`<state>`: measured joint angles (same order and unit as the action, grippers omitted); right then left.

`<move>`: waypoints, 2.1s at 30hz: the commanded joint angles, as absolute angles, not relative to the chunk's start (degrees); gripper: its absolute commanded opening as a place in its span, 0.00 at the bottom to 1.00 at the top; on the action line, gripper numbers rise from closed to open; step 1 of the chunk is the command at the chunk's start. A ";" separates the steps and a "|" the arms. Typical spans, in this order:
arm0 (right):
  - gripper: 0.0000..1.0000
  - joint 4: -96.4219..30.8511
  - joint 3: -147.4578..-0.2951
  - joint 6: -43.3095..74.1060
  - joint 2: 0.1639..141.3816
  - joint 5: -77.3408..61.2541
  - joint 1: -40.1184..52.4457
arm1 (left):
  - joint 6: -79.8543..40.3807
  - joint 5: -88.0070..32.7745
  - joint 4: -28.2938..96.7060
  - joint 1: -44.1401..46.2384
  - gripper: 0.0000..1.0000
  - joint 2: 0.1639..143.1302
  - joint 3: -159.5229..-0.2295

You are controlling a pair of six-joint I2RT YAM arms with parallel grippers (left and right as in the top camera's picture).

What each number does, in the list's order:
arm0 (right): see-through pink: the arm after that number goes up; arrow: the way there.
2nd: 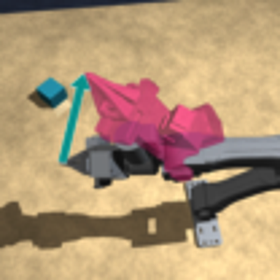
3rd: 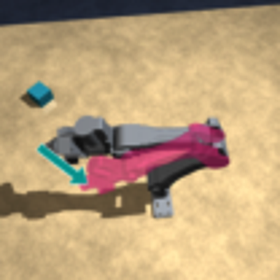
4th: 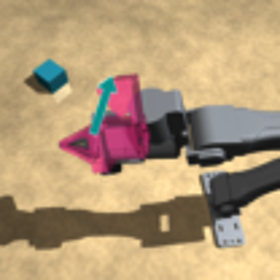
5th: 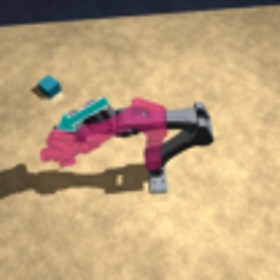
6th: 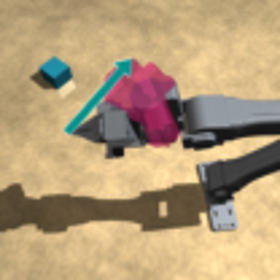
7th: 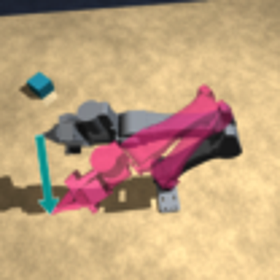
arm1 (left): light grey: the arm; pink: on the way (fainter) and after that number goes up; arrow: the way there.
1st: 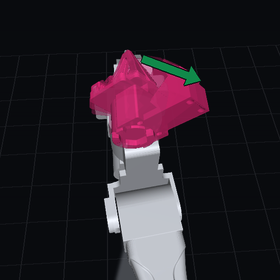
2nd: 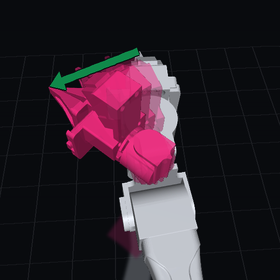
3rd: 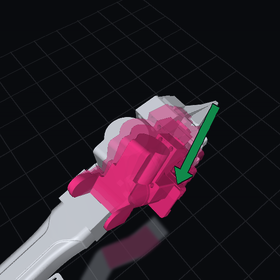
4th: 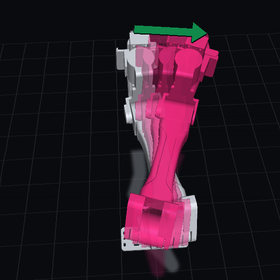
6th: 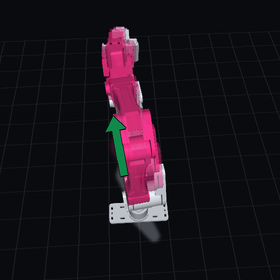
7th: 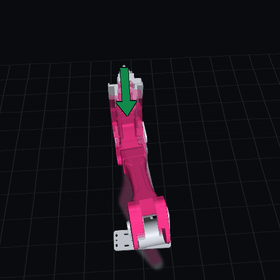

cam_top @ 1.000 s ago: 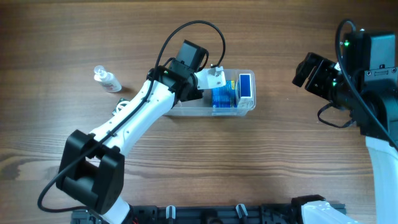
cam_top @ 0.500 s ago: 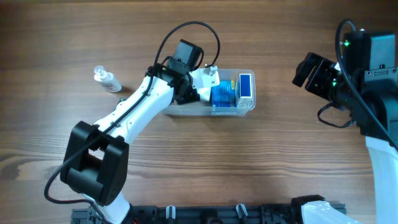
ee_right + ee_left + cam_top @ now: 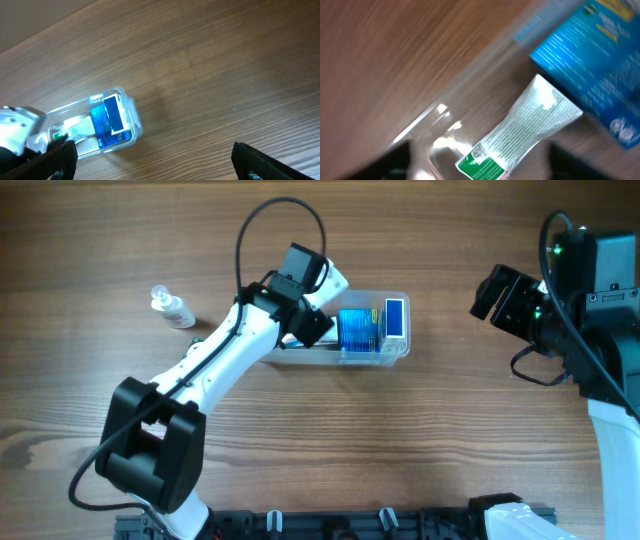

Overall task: Pack container
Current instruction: 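Carry the Panadol box over and lower it into the container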

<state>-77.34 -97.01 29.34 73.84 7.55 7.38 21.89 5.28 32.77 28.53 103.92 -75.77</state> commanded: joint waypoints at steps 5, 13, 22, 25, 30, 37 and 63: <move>1.00 -77.38 -97.78 30.00 74.06 7.70 7.16 | -12.32 -0.62 33.74 27.68 0.04 102.00 -76.18; 1.00 -77.38 -97.78 30.02 74.06 7.70 7.16 | -26.39 -0.58 40.25 30.52 0.04 103.37 -75.96; 1.00 -77.36 -97.78 30.02 74.06 7.70 7.16 | -25.93 -0.40 37.98 30.39 0.07 111.22 -75.99; 1.00 -77.36 -97.78 30.02 74.06 7.70 7.16 | -25.96 -0.40 37.12 29.69 0.08 113.80 -75.99; 1.00 -77.38 -97.78 30.02 74.04 7.70 7.16 | -25.69 -0.38 36.01 28.82 0.07 116.44 -75.99; 1.00 -77.36 -97.78 30.00 74.06 7.70 7.16 | -22.94 -1.13 35.29 28.75 0.08 115.52 -77.01; 1.00 -77.36 -97.78 30.02 74.06 7.70 7.16 | -22.94 4.21 31.81 28.56 0.15 115.94 -77.25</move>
<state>-77.34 -97.01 29.34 73.84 7.55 7.38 -23.07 2.83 32.29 29.12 111.35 -77.12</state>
